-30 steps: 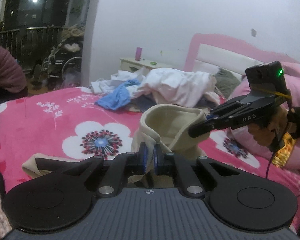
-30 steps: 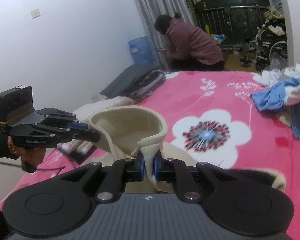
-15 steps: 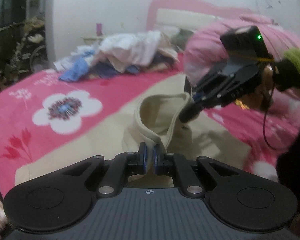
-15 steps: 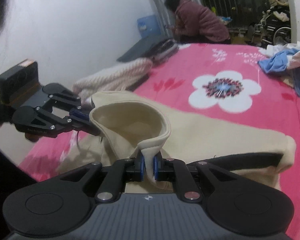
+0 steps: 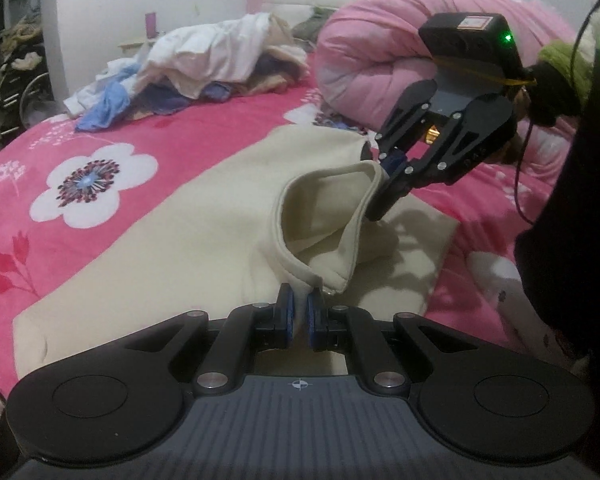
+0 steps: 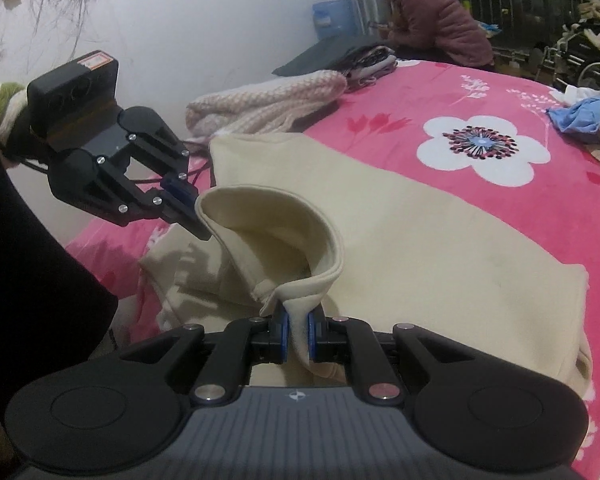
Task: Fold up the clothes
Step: 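Carry the lifted collar over the hoodie body toward the hem with both grippers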
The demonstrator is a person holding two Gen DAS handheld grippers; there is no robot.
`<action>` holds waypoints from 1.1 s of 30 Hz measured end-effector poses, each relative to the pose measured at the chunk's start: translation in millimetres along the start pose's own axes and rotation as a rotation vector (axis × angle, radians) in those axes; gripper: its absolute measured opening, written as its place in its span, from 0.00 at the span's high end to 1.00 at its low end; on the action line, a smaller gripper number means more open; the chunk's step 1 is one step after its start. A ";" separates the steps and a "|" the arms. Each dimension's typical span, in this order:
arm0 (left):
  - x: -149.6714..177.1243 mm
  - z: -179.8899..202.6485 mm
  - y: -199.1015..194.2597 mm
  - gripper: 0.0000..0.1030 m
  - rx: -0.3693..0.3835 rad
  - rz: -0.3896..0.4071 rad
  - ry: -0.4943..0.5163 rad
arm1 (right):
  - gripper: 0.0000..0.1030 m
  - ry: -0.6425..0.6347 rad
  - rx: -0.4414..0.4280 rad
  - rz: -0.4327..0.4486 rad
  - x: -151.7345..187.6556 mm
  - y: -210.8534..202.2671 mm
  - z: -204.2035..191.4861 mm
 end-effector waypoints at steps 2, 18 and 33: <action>3.1 3.3 1.2 0.95 0.009 -0.008 0.000 | 0.90 -0.007 -0.002 -0.013 5.3 0.6 -2.8; 36.9 -19.3 -30.7 0.61 0.100 -0.273 -0.095 | 0.47 -0.347 -0.026 -0.266 62.5 16.5 -50.1; -18.2 -195.9 -127.9 0.47 -0.217 0.163 -0.854 | 0.46 0.433 -0.135 -0.162 29.2 -11.5 32.4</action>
Point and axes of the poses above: each gripper's, at about its wrist camera, not at the fingertips, and y roughly the way its jaws point, z to its right, x to its underside, the point moved 10 cm from there along y, roughly the way its jaws point, and after that the axes turned 6 degrees about -y, right-handed, at the moved point
